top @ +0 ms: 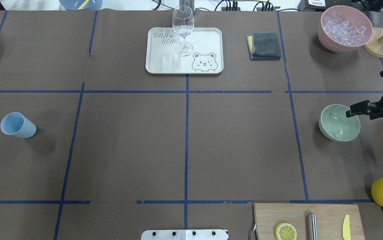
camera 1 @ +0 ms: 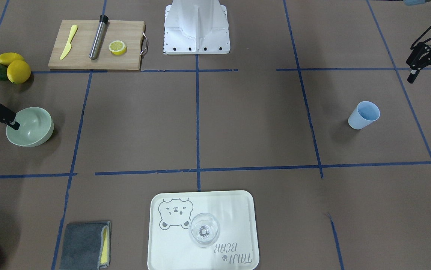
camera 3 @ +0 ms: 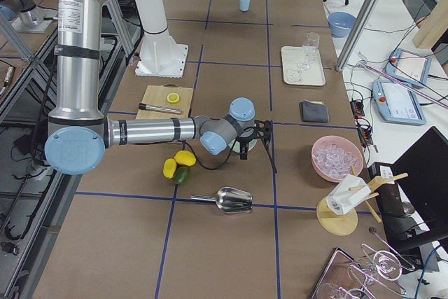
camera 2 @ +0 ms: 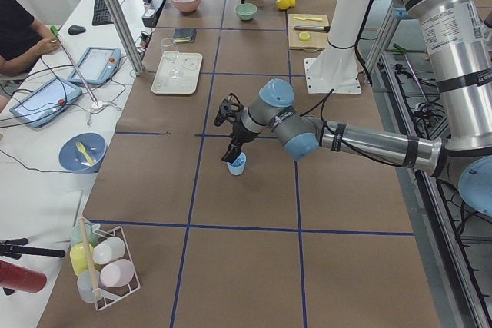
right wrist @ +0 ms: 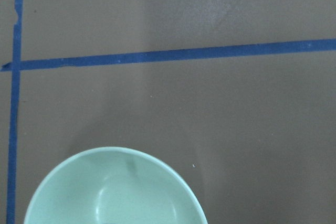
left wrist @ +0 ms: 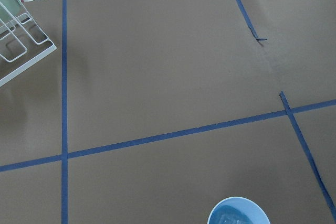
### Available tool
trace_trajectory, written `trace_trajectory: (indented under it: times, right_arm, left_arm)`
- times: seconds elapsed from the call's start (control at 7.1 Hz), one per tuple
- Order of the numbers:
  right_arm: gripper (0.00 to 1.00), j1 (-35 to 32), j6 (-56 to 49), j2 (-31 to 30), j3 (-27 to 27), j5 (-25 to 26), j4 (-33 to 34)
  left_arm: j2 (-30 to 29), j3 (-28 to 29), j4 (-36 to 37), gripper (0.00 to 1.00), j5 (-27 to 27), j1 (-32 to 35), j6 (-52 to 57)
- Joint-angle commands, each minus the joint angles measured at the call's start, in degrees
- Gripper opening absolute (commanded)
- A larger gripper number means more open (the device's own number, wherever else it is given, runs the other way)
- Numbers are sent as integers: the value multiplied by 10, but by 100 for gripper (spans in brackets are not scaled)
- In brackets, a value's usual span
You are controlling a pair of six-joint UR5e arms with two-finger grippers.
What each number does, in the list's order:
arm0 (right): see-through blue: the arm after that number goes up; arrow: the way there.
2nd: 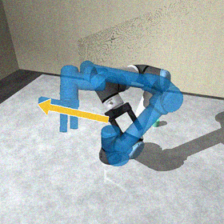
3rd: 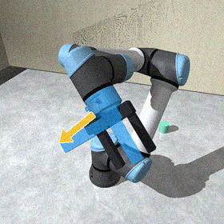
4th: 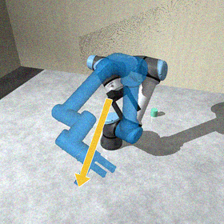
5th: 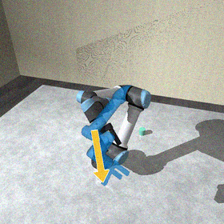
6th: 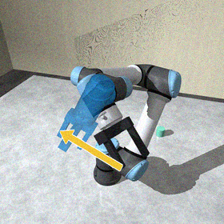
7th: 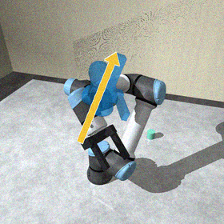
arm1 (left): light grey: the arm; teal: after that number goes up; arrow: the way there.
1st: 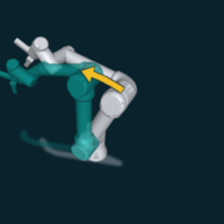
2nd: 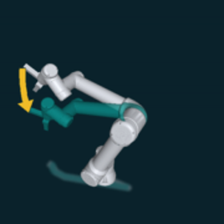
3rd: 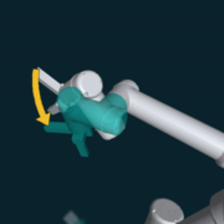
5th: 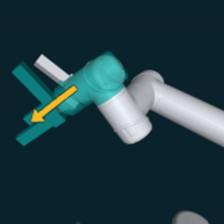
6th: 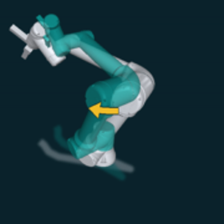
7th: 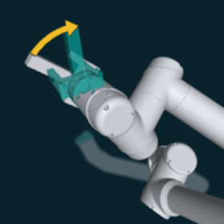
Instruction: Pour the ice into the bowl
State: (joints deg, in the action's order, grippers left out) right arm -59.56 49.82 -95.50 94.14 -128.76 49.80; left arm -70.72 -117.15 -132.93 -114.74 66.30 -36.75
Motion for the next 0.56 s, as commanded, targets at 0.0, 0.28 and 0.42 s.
trace_trajectory:
  times: [0.0, 0.28, 0.42]
  right_arm:
    - [93, 35, 6, -13, -5, 24, -8]
    - [0, 39, 5, -9, -8, 29, -7]
    - [0, 38, 3, -9, -4, 19, -10]
  left_arm:
    - [1, 0, -6, 100, 6, -12, -10]
    - [1, 1, -7, 100, 7, -20, -17]
    - [1, 2, -20, 100, 7, -24, -24]
